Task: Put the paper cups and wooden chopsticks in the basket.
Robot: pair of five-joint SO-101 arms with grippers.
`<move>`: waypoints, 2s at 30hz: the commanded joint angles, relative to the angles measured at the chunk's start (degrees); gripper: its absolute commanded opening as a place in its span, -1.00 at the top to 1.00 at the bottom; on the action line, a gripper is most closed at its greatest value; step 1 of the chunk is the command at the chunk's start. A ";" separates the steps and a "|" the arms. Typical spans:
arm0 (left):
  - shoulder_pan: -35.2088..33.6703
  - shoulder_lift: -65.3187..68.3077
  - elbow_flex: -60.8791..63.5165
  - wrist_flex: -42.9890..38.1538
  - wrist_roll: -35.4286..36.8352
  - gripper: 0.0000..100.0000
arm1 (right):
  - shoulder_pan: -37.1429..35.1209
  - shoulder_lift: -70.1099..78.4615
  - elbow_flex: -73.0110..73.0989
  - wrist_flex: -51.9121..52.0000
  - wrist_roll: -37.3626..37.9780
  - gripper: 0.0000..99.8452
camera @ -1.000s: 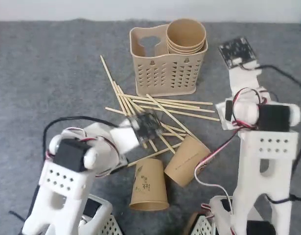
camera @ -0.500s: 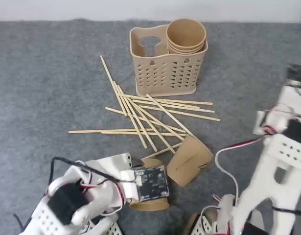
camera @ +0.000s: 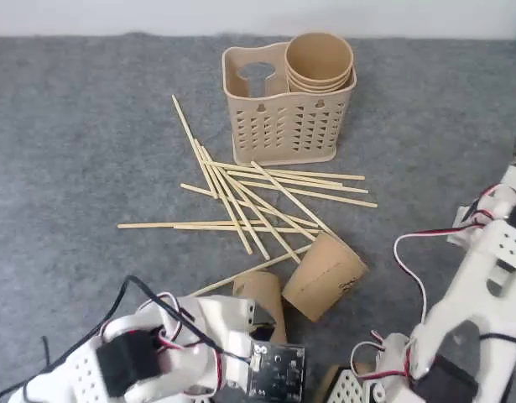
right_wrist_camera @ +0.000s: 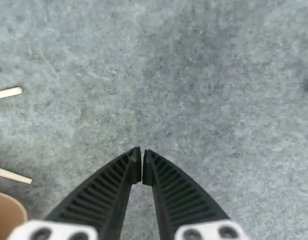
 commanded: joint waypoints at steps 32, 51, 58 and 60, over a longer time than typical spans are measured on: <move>-19.16 25.58 6.37 -20.22 17.32 0.97 | -3.91 0.48 -3.25 2.59 -1.14 0.95; -31.65 50.46 -1.98 -32.70 18.81 0.97 | -3.91 0.13 -3.34 3.30 -1.05 0.95; -48.70 56.79 -13.14 -32.70 16.70 0.97 | -3.91 0.40 -3.34 3.21 -0.79 0.95; -52.92 59.69 -16.13 -33.41 16.35 0.97 | -3.91 0.40 -3.34 3.21 -0.70 0.95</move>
